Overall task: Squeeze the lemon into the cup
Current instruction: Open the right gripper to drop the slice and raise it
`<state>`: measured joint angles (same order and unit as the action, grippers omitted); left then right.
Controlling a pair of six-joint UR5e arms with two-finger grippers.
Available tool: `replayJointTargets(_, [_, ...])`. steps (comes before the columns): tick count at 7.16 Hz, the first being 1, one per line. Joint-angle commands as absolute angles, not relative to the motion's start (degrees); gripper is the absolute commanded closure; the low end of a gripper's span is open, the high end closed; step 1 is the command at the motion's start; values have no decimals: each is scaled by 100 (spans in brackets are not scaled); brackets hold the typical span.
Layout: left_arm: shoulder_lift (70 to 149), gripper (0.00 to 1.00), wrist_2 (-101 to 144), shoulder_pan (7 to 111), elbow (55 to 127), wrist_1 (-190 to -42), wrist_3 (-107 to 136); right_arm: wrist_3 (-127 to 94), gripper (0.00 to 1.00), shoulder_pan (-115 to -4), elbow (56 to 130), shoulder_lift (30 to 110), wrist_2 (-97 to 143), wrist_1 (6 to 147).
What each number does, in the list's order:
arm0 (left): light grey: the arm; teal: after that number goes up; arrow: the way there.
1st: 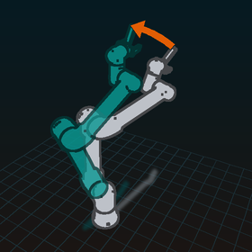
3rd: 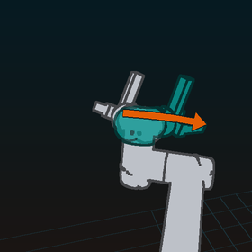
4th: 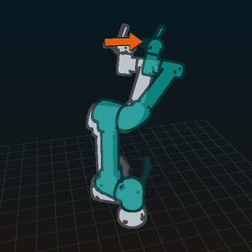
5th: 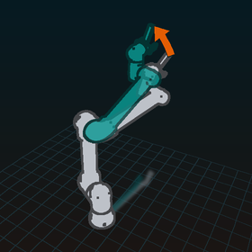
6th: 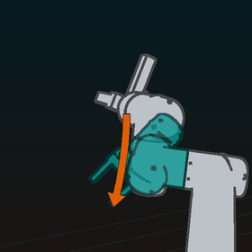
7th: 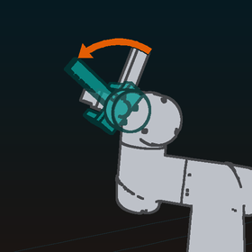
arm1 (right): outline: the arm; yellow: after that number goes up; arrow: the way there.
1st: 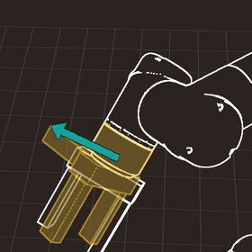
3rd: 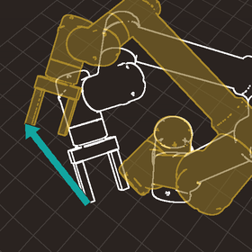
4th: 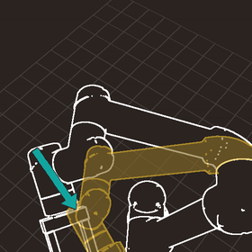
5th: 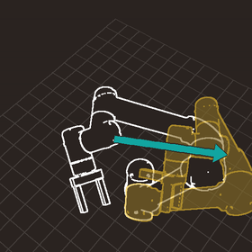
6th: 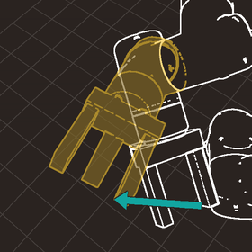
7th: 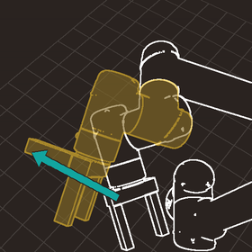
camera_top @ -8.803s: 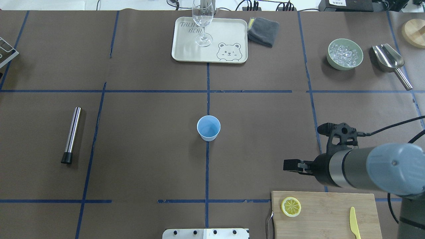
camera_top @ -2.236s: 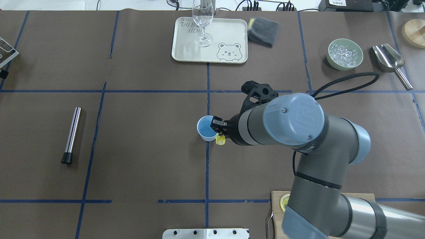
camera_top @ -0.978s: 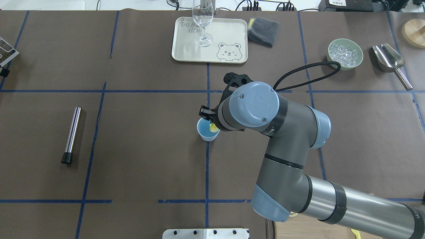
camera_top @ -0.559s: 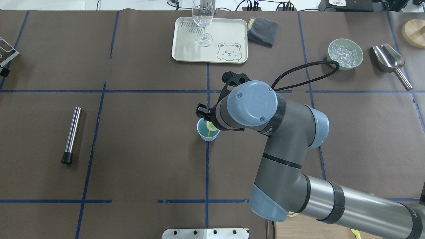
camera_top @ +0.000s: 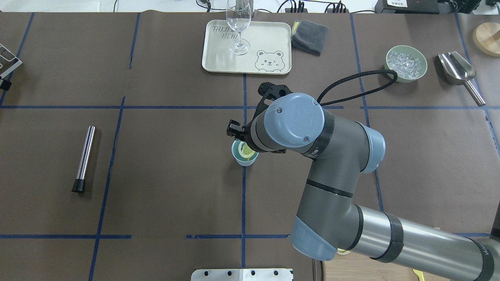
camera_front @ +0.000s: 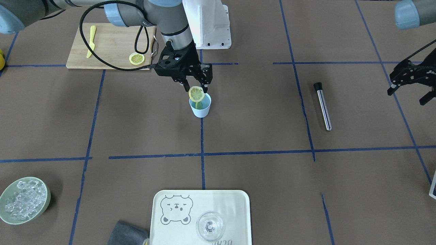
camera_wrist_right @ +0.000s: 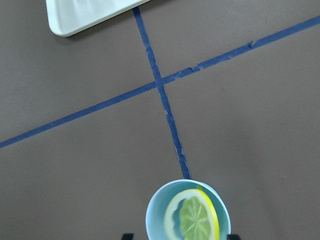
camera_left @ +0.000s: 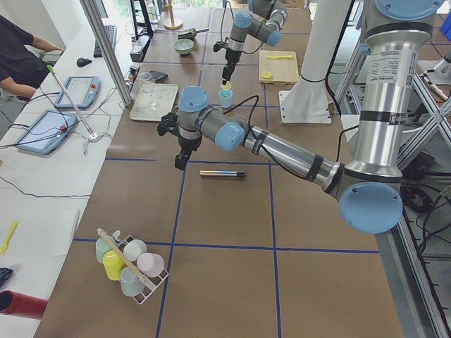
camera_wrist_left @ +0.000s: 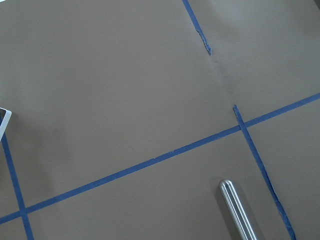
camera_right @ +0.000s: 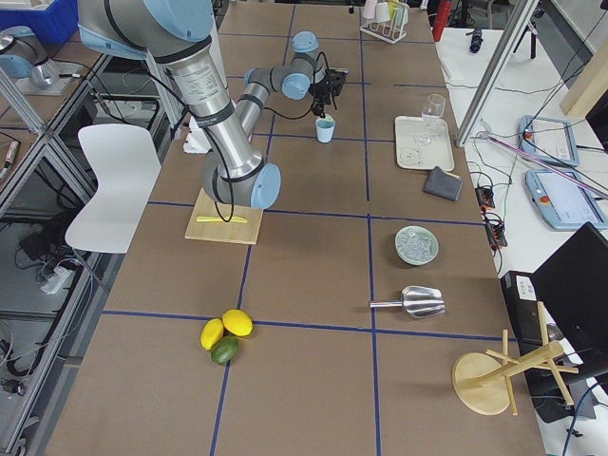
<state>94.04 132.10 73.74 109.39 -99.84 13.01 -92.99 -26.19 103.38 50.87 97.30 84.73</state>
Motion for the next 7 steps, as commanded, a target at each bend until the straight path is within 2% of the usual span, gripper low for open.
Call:
replayJointTargets(1, [9404, 0, 13219, 7374, 10942, -9984, 1301, -9299, 2, -2619, 10327, 5089, 9729, 8473])
replayJointTargets(4, [9535, 0, 13210, 7026, 10794, -9976, 2058, -9168, 0, -2706, 10371, 5185, 10018, 8560])
replayJointTargets(7, [9554, 0, 13184, 6277, 10749, -9888, 3153, -7609, 0, -3320, 10773, 5544, 10432, 9830])
